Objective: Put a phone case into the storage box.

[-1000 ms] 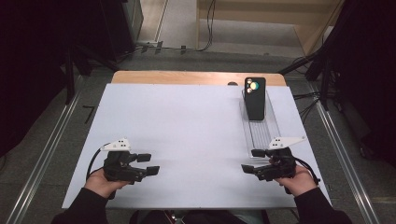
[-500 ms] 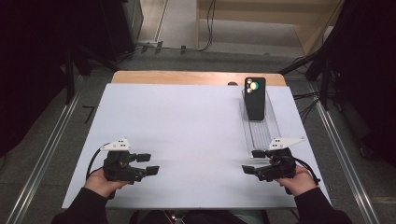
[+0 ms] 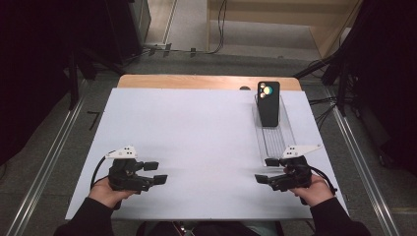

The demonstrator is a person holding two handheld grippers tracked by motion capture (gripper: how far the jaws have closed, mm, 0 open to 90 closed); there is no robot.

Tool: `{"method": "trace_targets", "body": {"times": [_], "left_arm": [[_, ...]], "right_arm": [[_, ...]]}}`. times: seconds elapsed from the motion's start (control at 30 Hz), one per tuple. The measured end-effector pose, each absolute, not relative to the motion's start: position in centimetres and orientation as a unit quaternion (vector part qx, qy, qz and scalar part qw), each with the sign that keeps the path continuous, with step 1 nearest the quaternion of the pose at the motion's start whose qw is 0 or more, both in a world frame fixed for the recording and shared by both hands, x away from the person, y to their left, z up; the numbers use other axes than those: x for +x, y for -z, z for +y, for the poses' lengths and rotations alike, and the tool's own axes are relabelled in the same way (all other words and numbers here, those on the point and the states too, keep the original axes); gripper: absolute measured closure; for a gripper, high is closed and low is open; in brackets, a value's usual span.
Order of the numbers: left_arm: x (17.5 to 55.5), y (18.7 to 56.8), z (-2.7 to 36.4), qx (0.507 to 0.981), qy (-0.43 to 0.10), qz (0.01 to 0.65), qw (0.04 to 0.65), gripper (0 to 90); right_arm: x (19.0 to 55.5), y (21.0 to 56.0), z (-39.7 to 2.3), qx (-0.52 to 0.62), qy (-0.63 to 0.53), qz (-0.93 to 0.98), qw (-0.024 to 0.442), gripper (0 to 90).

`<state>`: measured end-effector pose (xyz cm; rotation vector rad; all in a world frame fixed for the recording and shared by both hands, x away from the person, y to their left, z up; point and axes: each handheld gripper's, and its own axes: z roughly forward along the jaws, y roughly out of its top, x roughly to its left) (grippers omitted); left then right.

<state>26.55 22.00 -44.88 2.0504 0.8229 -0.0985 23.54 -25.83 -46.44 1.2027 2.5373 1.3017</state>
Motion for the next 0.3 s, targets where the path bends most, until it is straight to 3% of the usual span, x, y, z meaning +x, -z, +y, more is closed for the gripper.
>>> {"method": "trace_targets", "body": {"times": [0.3], "left_arm": [[26.57,44.86,22.04,0.829,0.04,0.333,0.447,31.4]], "right_arm": [[23.52,46.49,-25.84,0.385,-0.421,0.821,0.028,20.8]]}}
